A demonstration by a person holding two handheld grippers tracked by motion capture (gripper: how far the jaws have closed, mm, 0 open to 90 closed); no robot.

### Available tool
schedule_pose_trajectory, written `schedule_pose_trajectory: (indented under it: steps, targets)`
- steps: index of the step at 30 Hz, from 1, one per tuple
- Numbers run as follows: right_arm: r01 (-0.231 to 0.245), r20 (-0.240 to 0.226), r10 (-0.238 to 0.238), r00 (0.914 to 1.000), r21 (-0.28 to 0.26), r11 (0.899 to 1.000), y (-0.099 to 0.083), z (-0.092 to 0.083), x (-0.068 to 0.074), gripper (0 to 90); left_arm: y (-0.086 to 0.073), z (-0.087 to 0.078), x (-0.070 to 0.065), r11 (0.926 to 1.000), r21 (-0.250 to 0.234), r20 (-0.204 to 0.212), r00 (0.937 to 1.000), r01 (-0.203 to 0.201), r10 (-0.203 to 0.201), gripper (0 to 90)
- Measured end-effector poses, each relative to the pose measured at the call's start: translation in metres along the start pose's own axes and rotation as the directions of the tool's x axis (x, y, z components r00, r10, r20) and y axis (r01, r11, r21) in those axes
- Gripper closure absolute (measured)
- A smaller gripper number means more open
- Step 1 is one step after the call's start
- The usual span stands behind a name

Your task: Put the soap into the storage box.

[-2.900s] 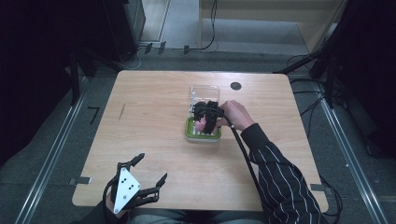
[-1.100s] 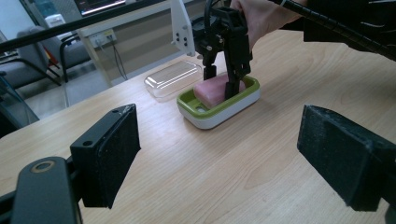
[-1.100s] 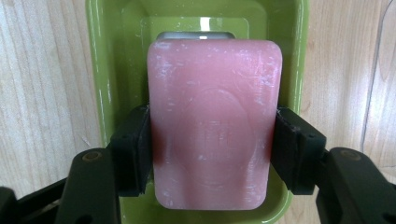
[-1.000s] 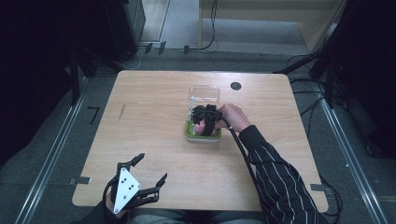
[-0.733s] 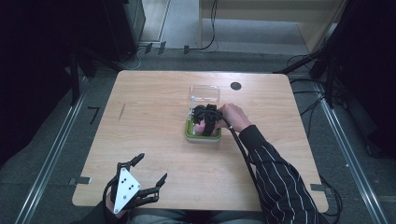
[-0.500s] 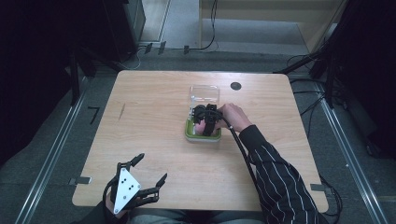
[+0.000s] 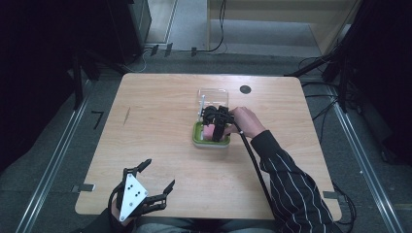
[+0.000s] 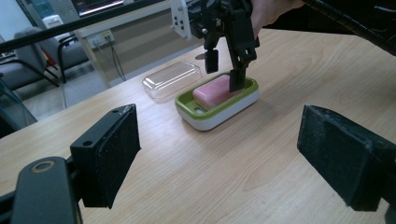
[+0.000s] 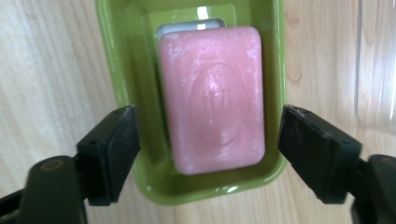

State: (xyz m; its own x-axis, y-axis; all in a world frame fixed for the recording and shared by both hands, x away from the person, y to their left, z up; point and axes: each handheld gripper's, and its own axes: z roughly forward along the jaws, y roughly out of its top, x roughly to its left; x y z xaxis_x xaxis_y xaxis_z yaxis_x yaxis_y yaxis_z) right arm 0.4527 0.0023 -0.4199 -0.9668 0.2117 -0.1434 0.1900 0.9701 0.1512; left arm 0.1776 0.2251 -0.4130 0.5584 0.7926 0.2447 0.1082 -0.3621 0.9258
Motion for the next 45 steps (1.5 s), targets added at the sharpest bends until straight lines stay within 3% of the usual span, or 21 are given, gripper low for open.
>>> schedule_pose_trajectory:
  steps: [5, 11, 26, 45]
  targets:
    - [-0.035, -0.026, 0.035, 0.999, 0.008, 0.999, -0.004, -0.01, 0.004, 14.8, 0.0, 0.0, 0.0, 1.0, 0.0, 0.003, 1.0, -0.005, 0.005, 13.6]
    - [-0.067, -0.038, 0.067, 0.997, 0.021, 0.998, -0.01, -0.021, 0.01, 14.1, 0.0, -0.002, 0.0, 1.0, -0.003, -0.002, 1.0, -0.001, 0.001, 13.6]
    - [-0.146, -0.004, 0.146, 0.9892, 0.049, 0.988, -0.037, -0.046, 0.034, 11.7, 0.001, 0.0, 0.0, 0.9999, -0.005, 0.008, 0.9999, -0.011, 0.011, 13.6]
    - [-0.292, 0.035, 0.29, 0.9563, 0.087, 0.952, -0.094, -0.052, 0.058, 12.1, 0.001, 0.002, -0.001, 0.9999, -0.004, 0.014, 0.9998, -0.014, 0.014, 13.6]
